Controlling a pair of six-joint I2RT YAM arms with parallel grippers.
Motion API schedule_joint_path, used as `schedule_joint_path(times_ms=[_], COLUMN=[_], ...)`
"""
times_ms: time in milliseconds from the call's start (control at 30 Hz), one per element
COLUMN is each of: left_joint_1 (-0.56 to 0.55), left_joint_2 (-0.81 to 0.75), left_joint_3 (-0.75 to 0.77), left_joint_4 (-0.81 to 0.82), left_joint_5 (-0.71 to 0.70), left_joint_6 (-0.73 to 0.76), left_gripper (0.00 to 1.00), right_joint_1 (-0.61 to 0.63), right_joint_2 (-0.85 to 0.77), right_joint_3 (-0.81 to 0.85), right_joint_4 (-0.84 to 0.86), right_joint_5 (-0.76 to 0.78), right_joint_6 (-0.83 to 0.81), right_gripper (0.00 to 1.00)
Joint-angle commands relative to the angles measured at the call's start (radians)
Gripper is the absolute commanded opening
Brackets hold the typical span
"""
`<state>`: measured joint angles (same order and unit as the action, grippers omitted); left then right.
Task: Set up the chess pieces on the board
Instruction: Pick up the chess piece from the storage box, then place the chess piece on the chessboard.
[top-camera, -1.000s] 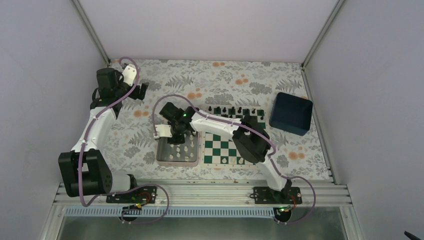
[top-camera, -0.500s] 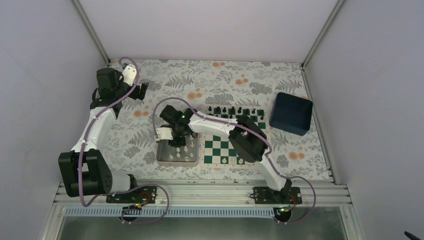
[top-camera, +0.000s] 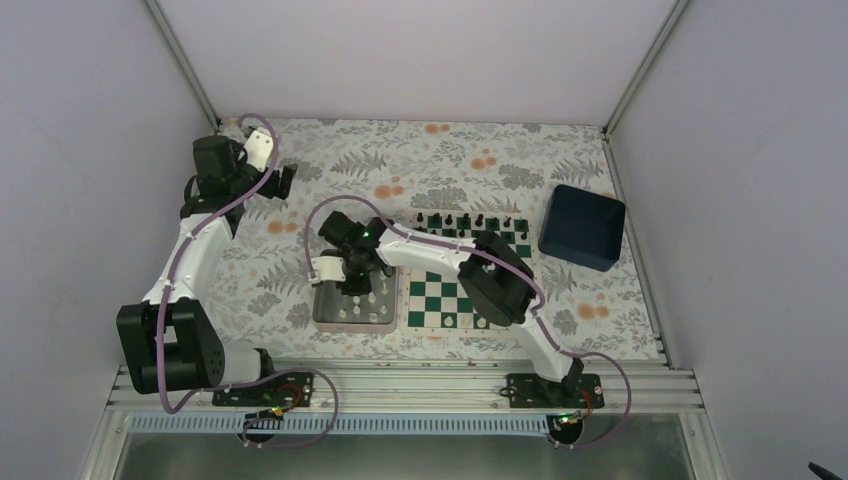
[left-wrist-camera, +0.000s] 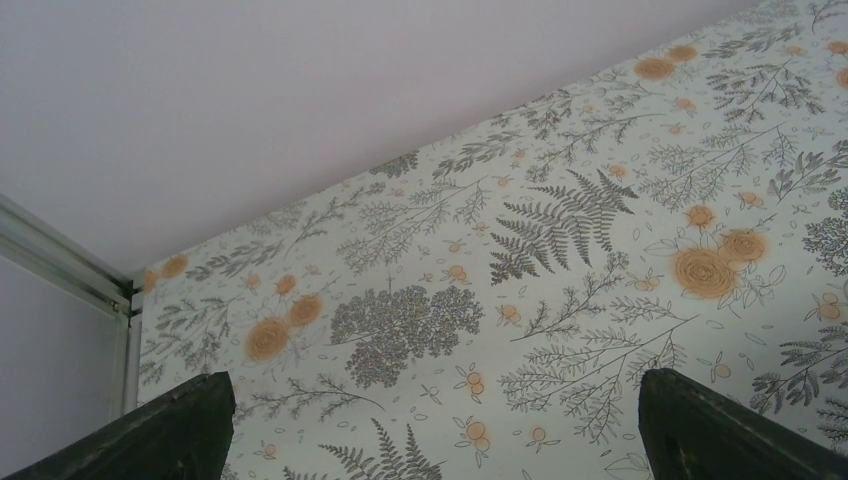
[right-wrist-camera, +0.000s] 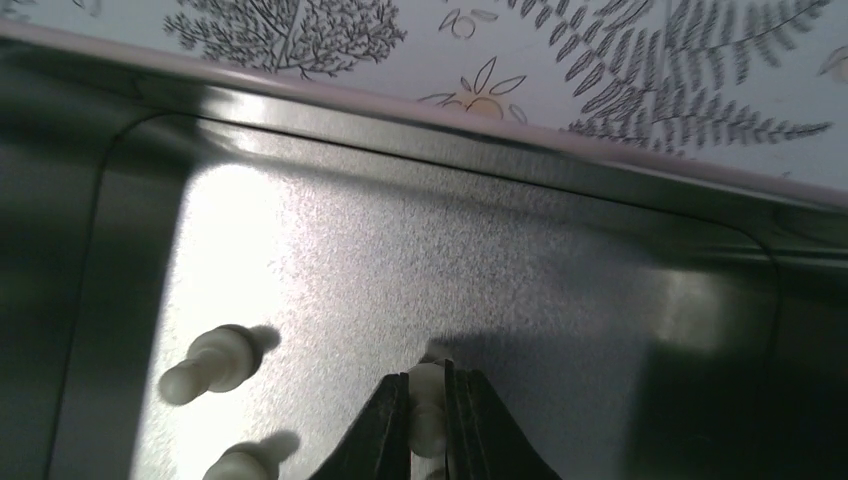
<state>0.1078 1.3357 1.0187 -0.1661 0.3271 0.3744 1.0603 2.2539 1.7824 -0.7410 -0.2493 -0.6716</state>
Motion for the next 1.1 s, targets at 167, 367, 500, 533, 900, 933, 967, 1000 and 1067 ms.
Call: schedule_joint_path(times_ms=[167,367,500,533,900,933,967,1000,1067], left_joint_1=[0.001,0.001,0.001,0.001,0.001,0.001,0.001,0.001,0.001], left_joint_2=[-0.02,-0.023,-0.021,-0.021,-0.012,-0.011,-0.012,-0.012,-0.012], left_joint_3=[0.002,0.004,0.006,0.007,0.016,0.02,0.024,0.029,0.032], left_joint_4=[0.015,0.011,0.01,0.009,-0.003,-0.005,-0.008,-0.011,-0.016], left_joint_5=[0.017,0.013,0.01,0.01,0.009,0.009,0.009,0.009,0.008], left_joint_6=[0.0,-0.002,-0.002,-0.002,-0.003,-0.004,-0.006,-0.007,-0.009], left_gripper=[1.0,1.0,1.0,1.0,1.0,1.0,1.0,1.0,1.0], right_joint_1=[-0.033,-0.193,-0.372,-0.424,-0.875,-0.894,-0.911,-0.929,-0.963], right_joint_2=[-0.303,-0.542,-0.726,-0.773,-1.09,-1.106,-1.121,-1.129,-1.135], right_joint_3=[-0.075,-0.285,-0.505,-0.556,-0.985,-1.012,-1.038,-1.065,-1.104], right_joint_4=[-0.039,-0.057,-0.051,-0.051,-0.086,-0.088,-0.087,-0.083,-0.081], right_joint_5=[0.021,0.047,0.051,0.047,-0.006,-0.004,0.003,0.01,0.001], right_joint_6=[0.033,0.03,-0.01,-0.032,-0.327,-0.344,-0.361,-0.373,-0.394], right_gripper=[0.04,0.05,0.05,0.05,0.06,0.06,0.05,0.05,0.06])
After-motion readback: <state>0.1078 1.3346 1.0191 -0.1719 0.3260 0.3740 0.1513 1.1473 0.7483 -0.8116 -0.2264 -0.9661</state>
